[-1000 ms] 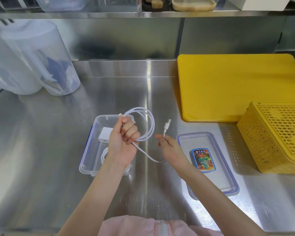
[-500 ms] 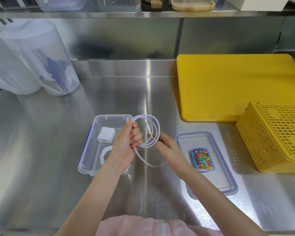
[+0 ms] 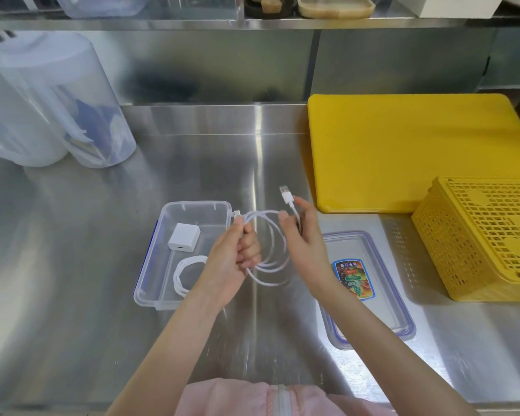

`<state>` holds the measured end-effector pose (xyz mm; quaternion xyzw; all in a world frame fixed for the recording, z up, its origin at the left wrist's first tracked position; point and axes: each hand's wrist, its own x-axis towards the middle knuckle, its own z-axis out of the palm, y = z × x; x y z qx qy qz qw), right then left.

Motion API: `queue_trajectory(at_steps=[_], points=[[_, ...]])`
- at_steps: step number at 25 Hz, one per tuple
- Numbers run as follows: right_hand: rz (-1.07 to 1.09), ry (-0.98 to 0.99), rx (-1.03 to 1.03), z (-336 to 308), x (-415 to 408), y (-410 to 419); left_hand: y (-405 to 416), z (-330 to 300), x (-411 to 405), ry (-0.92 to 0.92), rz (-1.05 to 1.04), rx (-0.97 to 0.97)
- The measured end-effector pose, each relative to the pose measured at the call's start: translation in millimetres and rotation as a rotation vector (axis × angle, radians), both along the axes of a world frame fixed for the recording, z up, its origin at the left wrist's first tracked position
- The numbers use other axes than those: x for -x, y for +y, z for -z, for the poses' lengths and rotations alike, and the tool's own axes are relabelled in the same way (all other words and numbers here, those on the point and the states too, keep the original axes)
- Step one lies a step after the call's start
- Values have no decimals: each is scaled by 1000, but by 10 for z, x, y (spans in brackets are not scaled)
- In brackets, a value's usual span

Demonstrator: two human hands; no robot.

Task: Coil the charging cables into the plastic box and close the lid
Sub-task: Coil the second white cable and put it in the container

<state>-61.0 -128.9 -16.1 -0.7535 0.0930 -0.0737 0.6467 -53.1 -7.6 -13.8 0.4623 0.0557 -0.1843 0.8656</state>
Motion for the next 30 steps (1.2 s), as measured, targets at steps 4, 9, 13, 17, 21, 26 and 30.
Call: queue_trajectory(at_steps=[4,9,13,17,21,26,30], points=[[-85,273,-388,38,-60,-19,62,-166,-51,-2,-6,206],[-273,311,-683,54,26,-26,17,-200,-93,105,15,285],[-310,321,-995,-4,53,-8,-81,-160,-103,75,-59,25],[-425,236,-851,-19,80,-1,-109,-149,-124,30,-112,-130],[-420,146,-550,26,100,61,-111,-131,-114,26,-127,-270],[-113,254,-346,108,77,152,-156,-125,-65,-23,-151,-314],[-127,227,77,89,60,143,-132,-123,-71,-16,-152,-315]])
